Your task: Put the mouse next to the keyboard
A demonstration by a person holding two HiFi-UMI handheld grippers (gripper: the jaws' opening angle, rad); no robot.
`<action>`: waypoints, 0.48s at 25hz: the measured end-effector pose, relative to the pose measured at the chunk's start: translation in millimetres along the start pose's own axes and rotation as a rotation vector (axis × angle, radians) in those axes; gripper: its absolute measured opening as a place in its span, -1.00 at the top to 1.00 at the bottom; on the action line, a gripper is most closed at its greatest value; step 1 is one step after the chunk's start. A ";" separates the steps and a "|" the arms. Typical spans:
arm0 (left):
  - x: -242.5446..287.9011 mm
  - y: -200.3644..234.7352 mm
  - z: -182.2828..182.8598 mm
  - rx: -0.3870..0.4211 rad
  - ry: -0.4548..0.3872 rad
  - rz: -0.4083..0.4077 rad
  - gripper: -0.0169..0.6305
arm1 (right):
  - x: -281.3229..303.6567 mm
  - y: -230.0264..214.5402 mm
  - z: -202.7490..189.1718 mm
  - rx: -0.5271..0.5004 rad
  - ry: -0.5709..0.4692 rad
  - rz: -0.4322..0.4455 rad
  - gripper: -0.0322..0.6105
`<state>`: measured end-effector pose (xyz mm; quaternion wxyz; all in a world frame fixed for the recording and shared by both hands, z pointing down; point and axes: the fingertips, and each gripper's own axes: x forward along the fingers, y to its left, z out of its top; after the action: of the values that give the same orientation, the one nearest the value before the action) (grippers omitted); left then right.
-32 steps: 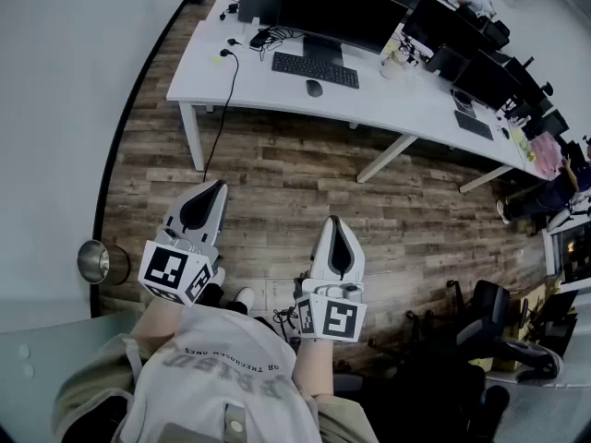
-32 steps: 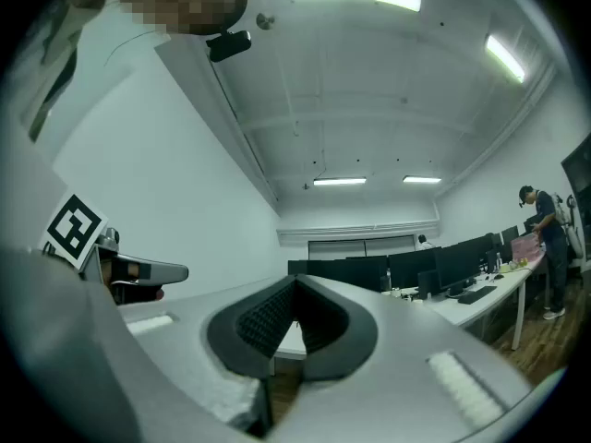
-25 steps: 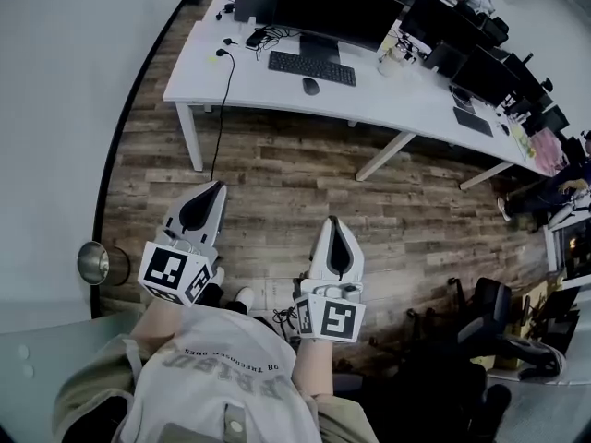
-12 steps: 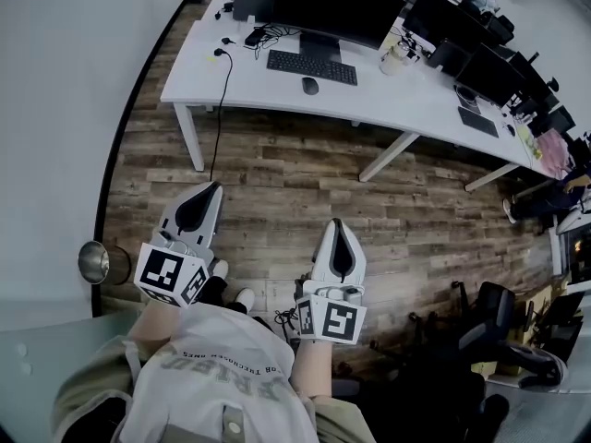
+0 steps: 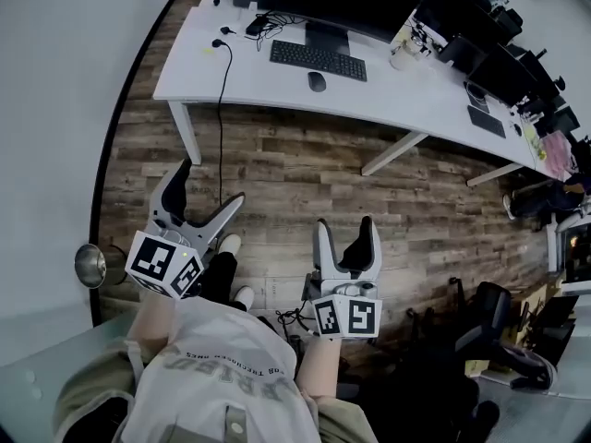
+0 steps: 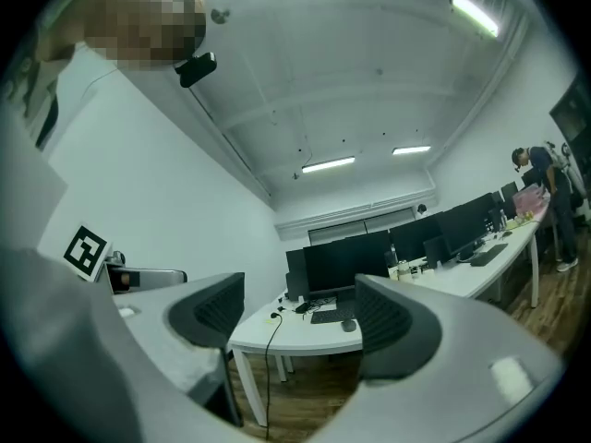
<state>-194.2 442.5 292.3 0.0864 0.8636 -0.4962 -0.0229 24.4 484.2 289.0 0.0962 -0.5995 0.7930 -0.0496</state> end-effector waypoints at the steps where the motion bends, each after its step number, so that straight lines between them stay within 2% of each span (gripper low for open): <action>1: 12.5 7.4 -4.0 -0.013 0.012 -0.015 -0.43 | 12.1 -0.6 -2.8 -0.010 0.010 -0.004 -0.24; 6: 74.6 40.2 4.5 -0.031 0.014 -0.082 -0.46 | 82.5 -3.3 -6.0 -0.057 0.031 -0.010 -0.24; 12: 129.9 109.3 24.3 -0.046 0.006 -0.084 -0.46 | 163.4 3.8 -7.2 -0.076 0.027 -0.029 -0.24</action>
<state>-224.7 273.8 293.2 0.1065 0.8815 -0.4586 -0.0355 -23.6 328.1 280.1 0.0620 -0.6136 0.7867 -0.0286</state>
